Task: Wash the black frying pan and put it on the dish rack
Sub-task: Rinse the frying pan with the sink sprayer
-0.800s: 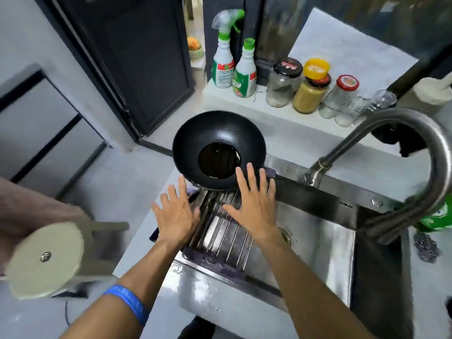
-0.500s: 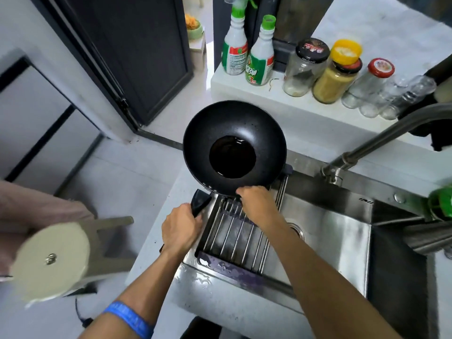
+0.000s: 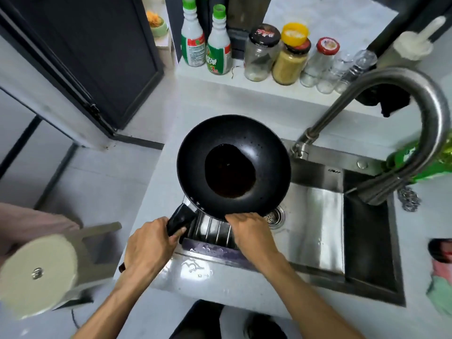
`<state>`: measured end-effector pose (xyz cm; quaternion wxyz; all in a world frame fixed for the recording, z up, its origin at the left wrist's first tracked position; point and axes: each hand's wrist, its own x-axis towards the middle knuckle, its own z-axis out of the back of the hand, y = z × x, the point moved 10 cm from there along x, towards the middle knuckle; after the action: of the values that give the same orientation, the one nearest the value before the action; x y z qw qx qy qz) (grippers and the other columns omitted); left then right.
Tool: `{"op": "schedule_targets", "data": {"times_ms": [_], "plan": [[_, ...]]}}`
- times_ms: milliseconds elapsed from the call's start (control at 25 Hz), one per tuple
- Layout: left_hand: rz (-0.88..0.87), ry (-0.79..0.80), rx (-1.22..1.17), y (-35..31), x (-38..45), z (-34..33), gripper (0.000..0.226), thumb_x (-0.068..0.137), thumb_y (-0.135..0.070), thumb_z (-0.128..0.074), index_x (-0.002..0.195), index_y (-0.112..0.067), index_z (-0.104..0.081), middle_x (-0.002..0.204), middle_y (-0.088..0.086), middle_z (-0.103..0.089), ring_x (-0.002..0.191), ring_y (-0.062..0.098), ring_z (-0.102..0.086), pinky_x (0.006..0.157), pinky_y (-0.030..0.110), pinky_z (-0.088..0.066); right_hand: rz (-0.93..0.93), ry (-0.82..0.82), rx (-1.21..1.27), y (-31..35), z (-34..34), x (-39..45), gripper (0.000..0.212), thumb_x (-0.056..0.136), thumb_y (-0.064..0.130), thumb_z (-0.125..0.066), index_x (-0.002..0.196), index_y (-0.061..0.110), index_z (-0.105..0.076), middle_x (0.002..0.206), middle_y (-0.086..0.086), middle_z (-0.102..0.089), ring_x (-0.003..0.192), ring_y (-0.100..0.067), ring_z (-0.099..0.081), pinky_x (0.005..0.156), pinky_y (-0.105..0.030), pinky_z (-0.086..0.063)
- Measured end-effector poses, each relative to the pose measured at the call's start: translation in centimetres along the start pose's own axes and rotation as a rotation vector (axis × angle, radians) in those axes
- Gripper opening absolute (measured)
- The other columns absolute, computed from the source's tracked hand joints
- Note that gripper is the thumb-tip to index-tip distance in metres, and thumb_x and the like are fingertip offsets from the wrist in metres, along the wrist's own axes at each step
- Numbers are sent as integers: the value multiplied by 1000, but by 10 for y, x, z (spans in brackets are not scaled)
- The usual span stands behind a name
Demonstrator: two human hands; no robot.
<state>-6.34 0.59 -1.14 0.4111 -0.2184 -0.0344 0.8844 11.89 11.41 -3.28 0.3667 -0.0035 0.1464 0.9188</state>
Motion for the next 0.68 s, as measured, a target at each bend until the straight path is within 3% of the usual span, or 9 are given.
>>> {"op": "schedule_targets", "data": {"times_ms": [240, 480, 560, 680], "plan": [[-79, 74, 96, -48, -66, -15, 36, 85, -58, -59, 67, -30, -44, 63, -4, -56, 65, 26, -59, 52, 33, -38, 11, 38, 38, -27, -1, -86, 32, 55, 3, -76, 79, 22, -71, 65, 6, -69, 57, -16, -65, 60, -27, -49], [-149, 106, 169, -112, -110, -53, 25, 88, -54, -58, 82, -30, -51, 72, -3, -57, 75, 25, -64, 59, 32, -43, -3, 97, -24, -78, -2, -156, 37, 44, 5, -78, 73, 26, -68, 58, 8, -64, 51, -13, -60, 57, -26, -46], [-161, 149, 134, -138, -111, -75, 21, 88, -51, -60, 87, -30, -55, 73, -4, -60, 71, 23, -63, 59, 30, -43, -61, 120, -33, -111, -3, -171, 41, 47, 3, -78, 81, 26, -71, 65, 8, -68, 57, -14, -64, 60, -28, -49], [-166, 184, 102, -163, -94, -107, 27, 85, -54, -63, 84, -28, -56, 69, -7, -59, 60, 16, -55, 53, 27, -39, -101, 156, 1, -148, 0, -180, 45, 73, -4, -62, 110, 22, -69, 95, 2, -74, 86, -23, -69, 80, -35, -51]]}}
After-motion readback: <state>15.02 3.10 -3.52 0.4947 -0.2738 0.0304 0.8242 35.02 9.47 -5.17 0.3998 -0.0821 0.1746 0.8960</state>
